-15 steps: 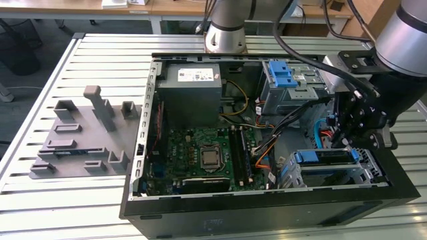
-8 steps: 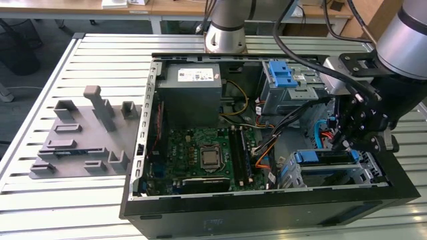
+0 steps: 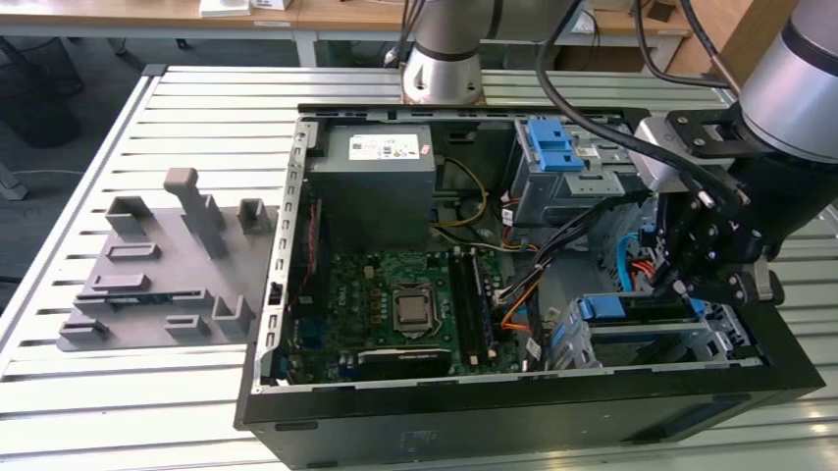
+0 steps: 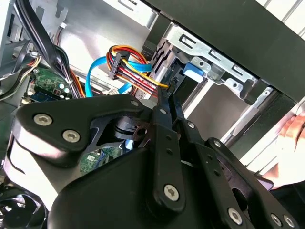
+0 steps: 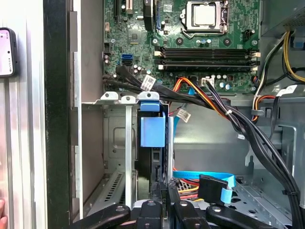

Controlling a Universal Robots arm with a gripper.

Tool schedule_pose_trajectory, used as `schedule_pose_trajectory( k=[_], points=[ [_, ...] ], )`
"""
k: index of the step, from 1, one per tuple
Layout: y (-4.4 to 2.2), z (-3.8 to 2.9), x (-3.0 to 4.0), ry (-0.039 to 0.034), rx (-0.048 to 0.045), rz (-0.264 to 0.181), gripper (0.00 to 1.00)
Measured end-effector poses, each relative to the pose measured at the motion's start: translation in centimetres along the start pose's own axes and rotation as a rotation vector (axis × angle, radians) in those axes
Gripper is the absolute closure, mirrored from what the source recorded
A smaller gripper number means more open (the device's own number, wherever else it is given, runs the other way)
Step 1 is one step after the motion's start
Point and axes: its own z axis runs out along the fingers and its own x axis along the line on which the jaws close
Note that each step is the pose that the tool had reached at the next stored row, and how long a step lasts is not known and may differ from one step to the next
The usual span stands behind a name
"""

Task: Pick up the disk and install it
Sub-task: 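Insert the first disk wire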

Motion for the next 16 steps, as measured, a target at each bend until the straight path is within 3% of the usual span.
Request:
schedule_pose_trajectory(
  k=[16],
  points=[
    [0.0, 0.17, 0.2, -0.0024, 0.0008, -0.003, 0.84]
  ],
)
